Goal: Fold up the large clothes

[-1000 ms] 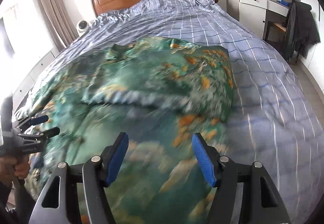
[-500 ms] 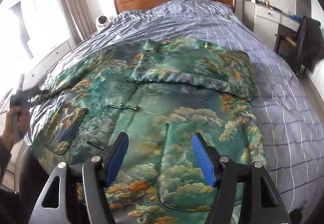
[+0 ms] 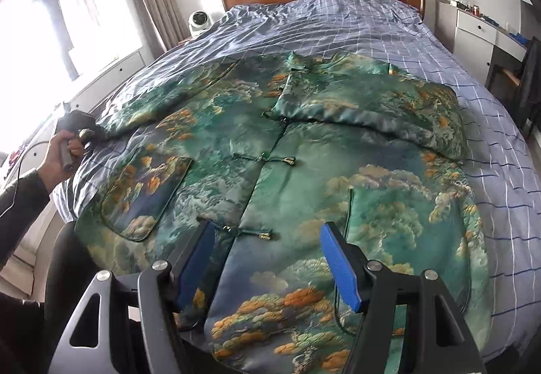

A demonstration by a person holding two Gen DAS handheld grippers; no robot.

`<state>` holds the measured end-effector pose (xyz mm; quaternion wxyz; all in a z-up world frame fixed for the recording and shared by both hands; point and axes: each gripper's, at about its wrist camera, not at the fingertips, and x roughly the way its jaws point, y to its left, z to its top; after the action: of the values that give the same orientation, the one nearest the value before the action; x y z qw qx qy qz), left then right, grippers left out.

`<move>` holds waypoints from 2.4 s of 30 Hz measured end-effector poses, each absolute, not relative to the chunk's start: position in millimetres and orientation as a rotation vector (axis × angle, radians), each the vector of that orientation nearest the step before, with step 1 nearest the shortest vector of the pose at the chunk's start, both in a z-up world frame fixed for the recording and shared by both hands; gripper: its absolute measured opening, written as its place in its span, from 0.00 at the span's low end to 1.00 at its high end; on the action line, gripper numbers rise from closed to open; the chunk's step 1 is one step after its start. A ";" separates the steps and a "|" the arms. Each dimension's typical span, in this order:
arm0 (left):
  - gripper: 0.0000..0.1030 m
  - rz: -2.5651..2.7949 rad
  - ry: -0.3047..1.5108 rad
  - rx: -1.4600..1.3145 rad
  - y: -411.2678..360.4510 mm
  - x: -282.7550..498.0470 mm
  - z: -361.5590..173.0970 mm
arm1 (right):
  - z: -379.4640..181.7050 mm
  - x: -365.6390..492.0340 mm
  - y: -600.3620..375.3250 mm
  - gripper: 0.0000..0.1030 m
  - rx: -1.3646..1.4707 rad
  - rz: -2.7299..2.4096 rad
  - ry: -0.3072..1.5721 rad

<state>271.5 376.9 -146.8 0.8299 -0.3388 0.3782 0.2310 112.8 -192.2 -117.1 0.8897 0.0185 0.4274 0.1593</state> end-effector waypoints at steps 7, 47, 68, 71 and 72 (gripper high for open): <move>0.07 0.395 0.624 -0.072 257.9 264.5 -42.3 | -112.7 109.0 -209.9 0.65 0.097 0.304 0.855; 0.80 -0.138 0.802 0.238 34.2 133.4 -138.4 | -190.4 315.2 -192.4 0.66 0.526 0.394 1.080; 0.80 -0.092 0.869 0.092 66.6 183.4 -126.8 | -167.1 412.7 -175.5 0.30 0.094 0.286 0.969; 0.80 -0.099 0.870 0.094 74.3 200.1 -113.5 | -166.1 402.4 -183.2 0.38 0.091 0.260 0.973; 0.81 -0.103 0.861 0.088 78.2 207.7 -107.5 | -156.3 393.9 -187.2 0.38 0.078 0.235 0.933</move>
<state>207.7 78.2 -107.5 0.9065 0.0424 0.4170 -0.0501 393.9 -187.2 -156.3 0.8858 0.0375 0.4485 0.1130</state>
